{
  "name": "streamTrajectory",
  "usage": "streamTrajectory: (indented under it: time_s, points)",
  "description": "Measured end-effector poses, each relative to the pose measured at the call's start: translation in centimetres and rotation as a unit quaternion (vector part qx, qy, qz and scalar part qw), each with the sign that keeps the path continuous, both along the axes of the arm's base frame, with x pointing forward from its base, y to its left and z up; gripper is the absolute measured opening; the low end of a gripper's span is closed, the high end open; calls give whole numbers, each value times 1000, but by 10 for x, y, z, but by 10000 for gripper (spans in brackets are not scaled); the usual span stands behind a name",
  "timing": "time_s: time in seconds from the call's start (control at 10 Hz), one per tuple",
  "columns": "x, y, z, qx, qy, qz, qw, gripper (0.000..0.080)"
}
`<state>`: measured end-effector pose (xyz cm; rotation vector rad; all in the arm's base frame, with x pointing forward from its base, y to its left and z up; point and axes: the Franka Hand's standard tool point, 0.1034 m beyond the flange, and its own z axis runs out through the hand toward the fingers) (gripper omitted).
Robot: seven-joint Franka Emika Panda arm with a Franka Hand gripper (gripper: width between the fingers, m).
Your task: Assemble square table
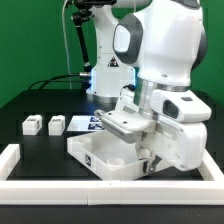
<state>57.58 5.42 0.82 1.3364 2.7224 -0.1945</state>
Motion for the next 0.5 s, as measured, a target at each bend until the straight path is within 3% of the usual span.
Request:
streamTrajectory:
  time_s: [0.2, 0.5]
  points:
    - [-3, 19, 0, -1, 10, 65, 998, 54]
    - [-2, 14, 0, -12, 23, 162, 986, 54]
